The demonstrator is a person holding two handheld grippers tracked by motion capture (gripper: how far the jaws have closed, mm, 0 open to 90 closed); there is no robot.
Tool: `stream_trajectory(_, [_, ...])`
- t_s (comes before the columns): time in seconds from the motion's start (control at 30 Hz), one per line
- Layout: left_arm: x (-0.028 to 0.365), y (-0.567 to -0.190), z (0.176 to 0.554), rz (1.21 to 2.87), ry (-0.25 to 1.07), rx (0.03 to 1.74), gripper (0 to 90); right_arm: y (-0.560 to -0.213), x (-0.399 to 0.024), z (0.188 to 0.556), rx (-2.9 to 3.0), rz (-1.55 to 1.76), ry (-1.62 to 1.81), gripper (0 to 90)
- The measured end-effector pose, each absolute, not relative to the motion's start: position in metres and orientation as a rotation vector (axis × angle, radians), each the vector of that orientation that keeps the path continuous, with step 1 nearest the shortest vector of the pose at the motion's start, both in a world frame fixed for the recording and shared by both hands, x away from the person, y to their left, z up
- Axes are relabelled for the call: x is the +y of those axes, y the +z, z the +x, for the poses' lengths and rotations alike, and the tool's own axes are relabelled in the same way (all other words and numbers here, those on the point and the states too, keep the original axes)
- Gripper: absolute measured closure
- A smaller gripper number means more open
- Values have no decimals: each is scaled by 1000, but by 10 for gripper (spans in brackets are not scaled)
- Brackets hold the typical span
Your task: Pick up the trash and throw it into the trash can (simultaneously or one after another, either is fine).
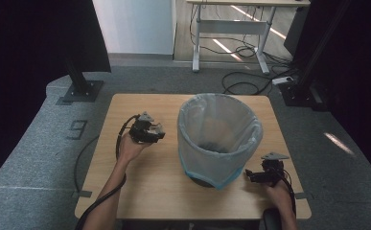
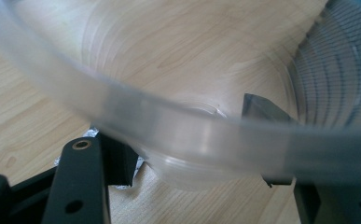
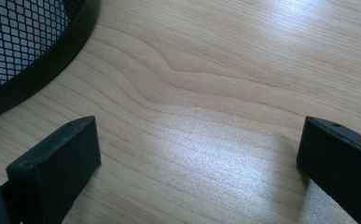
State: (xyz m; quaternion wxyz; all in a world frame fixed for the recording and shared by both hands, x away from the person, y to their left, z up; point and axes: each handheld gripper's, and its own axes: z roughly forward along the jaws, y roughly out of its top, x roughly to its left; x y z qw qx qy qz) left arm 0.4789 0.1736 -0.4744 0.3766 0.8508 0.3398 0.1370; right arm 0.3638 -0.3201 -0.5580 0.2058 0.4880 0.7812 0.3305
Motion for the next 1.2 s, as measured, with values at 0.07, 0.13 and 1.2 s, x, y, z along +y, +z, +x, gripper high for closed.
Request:
stream_trajectory(0.07, [174, -471, 479, 2175, 347, 865, 404, -558, -320, 364, 2177, 1360, 921, 0])
stream_trajectory(0.13, [174, -468, 479, 2171, 337, 863, 404, -558, -320, 364, 2177, 1360, 921, 0])
stream_trajectory(1.2, [176, -390, 476, 2171, 329, 801, 399, -558, -320, 364, 2177, 1360, 921, 0])
